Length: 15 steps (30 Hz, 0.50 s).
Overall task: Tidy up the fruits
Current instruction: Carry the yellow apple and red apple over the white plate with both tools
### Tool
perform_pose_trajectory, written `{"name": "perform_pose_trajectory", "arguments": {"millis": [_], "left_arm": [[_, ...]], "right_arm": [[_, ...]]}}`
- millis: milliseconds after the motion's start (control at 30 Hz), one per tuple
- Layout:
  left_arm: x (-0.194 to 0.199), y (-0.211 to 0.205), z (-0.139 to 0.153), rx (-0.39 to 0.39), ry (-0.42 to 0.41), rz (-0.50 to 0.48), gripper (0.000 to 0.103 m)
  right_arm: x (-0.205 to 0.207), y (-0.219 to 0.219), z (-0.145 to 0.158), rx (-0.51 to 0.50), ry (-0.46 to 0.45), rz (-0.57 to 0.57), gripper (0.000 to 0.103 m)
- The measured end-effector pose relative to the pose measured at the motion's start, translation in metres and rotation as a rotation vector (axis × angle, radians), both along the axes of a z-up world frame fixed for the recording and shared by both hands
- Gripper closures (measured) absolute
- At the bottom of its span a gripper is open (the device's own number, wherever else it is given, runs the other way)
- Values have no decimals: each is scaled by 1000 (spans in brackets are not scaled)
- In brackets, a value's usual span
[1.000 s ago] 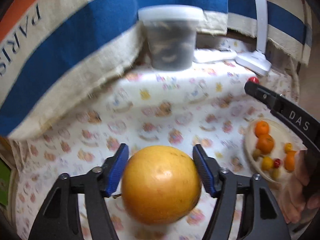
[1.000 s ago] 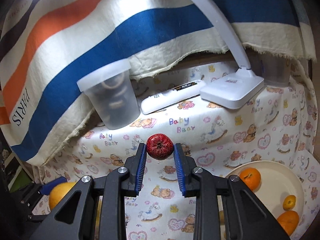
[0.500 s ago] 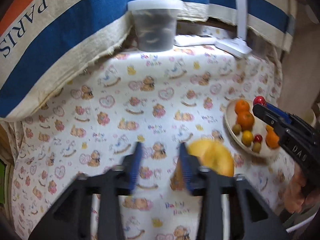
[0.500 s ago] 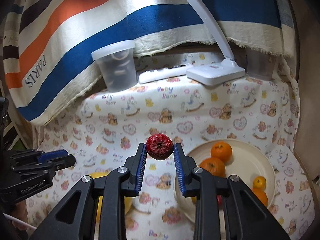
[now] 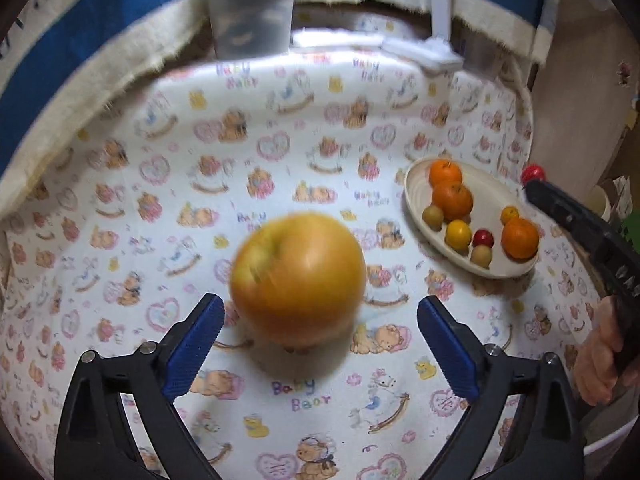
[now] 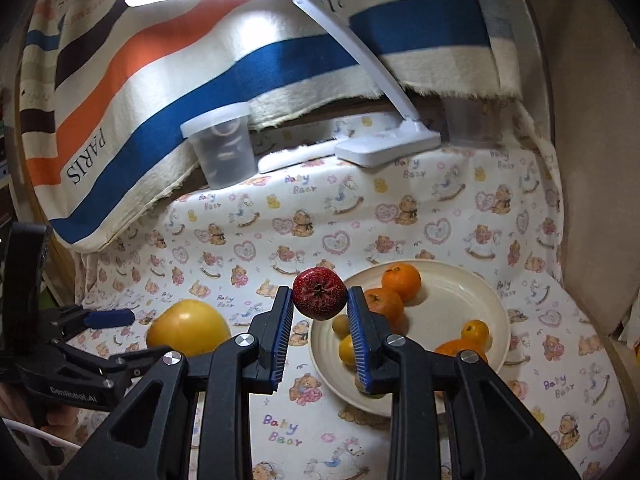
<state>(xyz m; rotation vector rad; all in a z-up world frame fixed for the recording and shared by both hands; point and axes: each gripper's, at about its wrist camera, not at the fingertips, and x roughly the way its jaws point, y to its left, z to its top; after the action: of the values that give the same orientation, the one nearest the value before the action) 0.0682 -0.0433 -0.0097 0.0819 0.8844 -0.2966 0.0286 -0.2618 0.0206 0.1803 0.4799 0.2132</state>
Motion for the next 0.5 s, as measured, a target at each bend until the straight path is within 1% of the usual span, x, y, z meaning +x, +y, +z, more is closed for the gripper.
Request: {"name": "perform_pose_trajectory", "arguments": {"millis": [67,167,200,233,267,467,500], "left_arm": [[8,0,-9,8,25,29,6],[19,1,-18,-11,52,56,6],[23,0,-21,-24,63,54,6],[25,-3,-24,-40,91,30,6],[27,-5,-25,-50,96,26,6],[29,-21,-28,9,52,19,6],[30,-22,-29,35,54,32,6]], "right_arm": [[3,-7,-1,17,9,-7,74],[2,-11,0,17,0,-10,74],[1,-12,1,14,-5,-13,74],[0,-12,1,11,-9,-15,74],[0,-12,2,11,-9,-15,74],[-2,-14,3,13,-9,-19,74],[-2,-15,3,14,-8,-19,74]]}}
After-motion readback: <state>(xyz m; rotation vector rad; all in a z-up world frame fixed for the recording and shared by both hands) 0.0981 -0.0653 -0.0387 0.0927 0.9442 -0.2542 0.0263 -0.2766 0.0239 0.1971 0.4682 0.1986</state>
